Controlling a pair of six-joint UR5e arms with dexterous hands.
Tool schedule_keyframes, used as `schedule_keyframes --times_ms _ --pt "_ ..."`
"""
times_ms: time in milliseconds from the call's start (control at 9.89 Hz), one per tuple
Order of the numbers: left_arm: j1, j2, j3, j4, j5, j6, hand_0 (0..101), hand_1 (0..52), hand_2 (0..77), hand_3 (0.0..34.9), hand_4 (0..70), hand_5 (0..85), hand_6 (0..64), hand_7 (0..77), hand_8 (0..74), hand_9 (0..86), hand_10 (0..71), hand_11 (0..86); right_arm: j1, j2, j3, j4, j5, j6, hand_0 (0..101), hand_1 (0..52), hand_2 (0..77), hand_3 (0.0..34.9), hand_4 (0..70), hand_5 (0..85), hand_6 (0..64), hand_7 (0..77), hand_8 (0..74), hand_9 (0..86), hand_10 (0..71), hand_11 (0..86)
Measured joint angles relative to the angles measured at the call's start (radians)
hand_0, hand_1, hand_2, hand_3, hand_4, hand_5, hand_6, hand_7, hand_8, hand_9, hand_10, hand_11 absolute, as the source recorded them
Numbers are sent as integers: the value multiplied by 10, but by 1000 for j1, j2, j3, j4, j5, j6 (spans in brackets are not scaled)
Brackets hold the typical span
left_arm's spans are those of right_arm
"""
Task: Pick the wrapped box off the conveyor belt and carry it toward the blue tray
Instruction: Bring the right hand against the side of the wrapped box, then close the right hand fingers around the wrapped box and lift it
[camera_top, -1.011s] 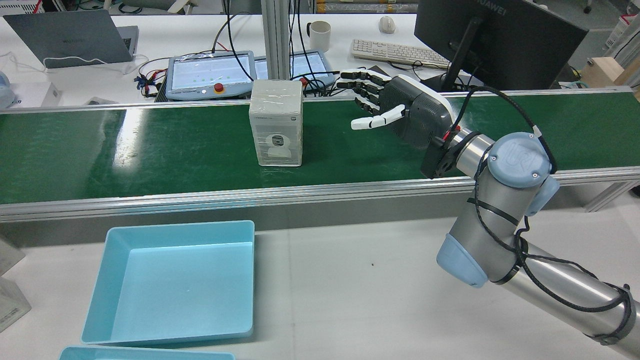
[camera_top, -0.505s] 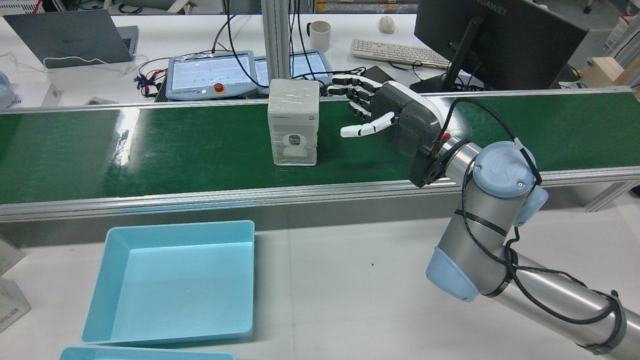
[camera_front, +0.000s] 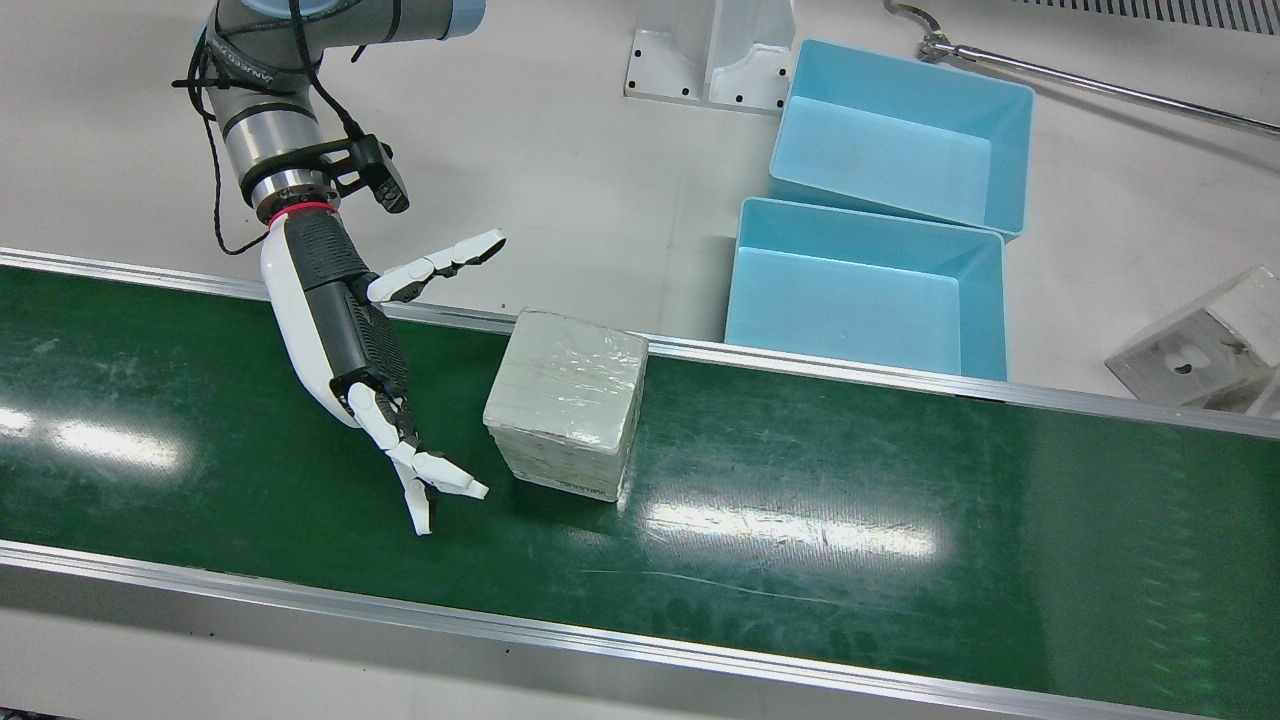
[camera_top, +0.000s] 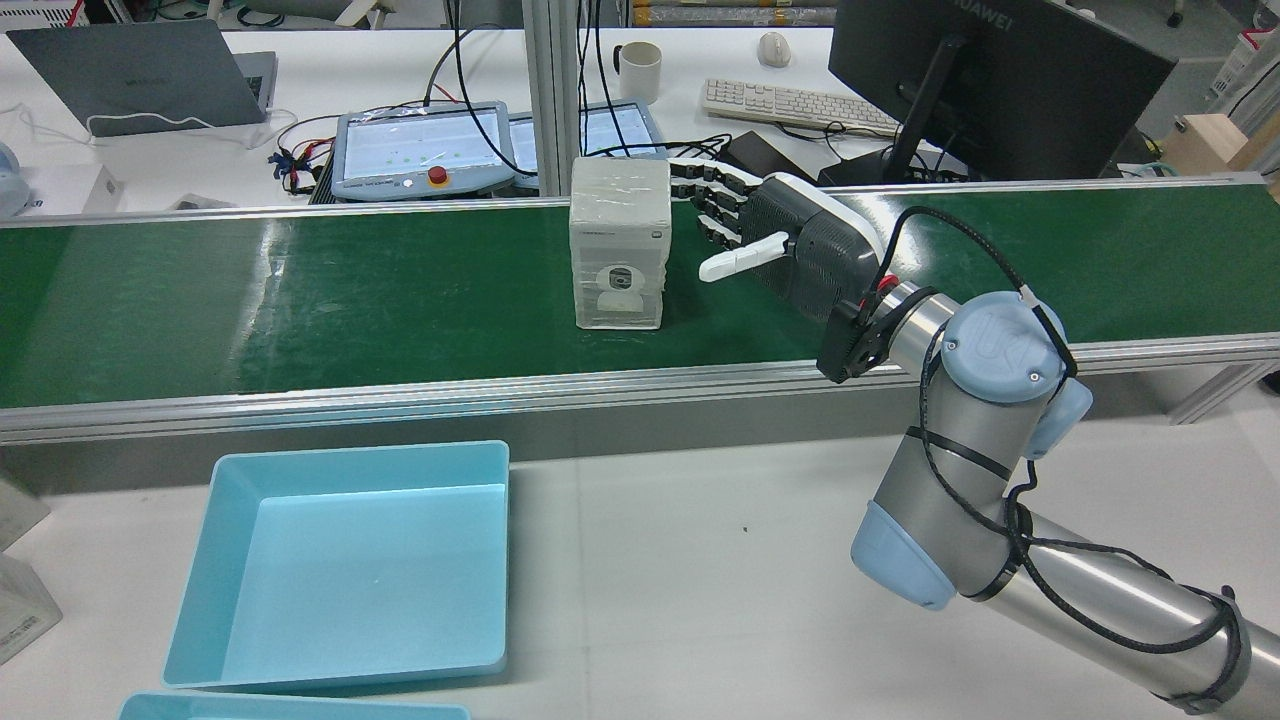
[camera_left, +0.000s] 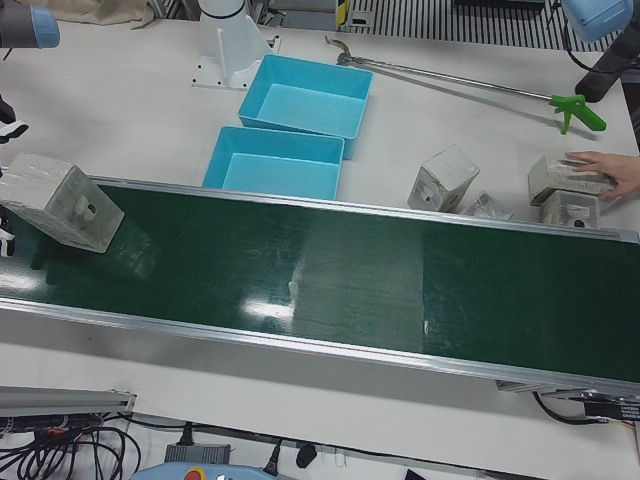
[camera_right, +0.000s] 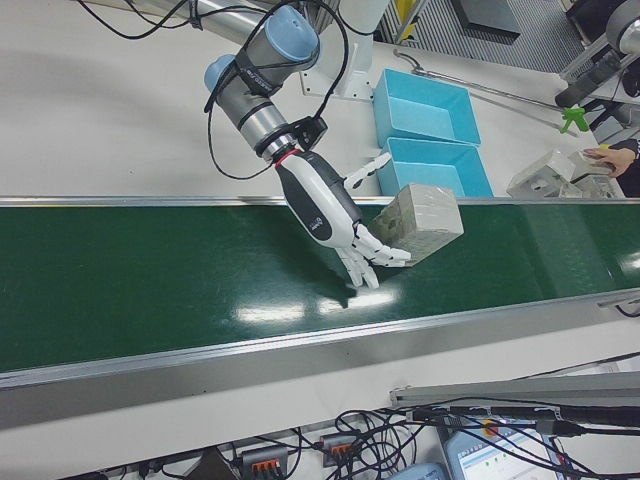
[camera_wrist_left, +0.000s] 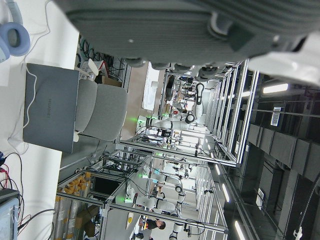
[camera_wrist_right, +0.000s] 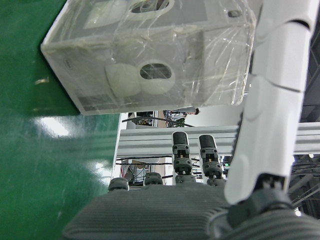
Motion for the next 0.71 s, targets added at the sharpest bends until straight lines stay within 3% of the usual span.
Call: schedule_keyframes --times_ms 101,202,303,404,707 --pt "0 0 0 0 0 0 0 0 5 0 0 5 0 5 5 0 5 0 -2 3 -1 0 1 -7 465 104 60 111 71 191 16 185 0 22 0 16" --pt "0 0 0 0 0 0 0 0 5 0 0 5 0 5 5 0 5 0 -4 6 -2 0 2 -16 466 158 136 109 76 191 16 185 0 22 0 16" --pt "0 0 0 0 0 0 0 0 11 0 0 11 0 5 5 0 5 0 -5 9 -6 1 3 -26 466 158 136 109 76 191 16 185 0 22 0 16" --pt "0 0 0 0 0 0 0 0 5 0 0 11 0 5 5 0 0 5 -7 15 -19 2 3 -33 474 175 185 129 82 202 33 196 0 22 0 16" --pt "0 0 0 0 0 0 0 0 11 0 0 11 0 5 5 0 5 0 -25 34 -52 3 31 -44 478 175 218 117 98 213 38 207 0 22 0 16"
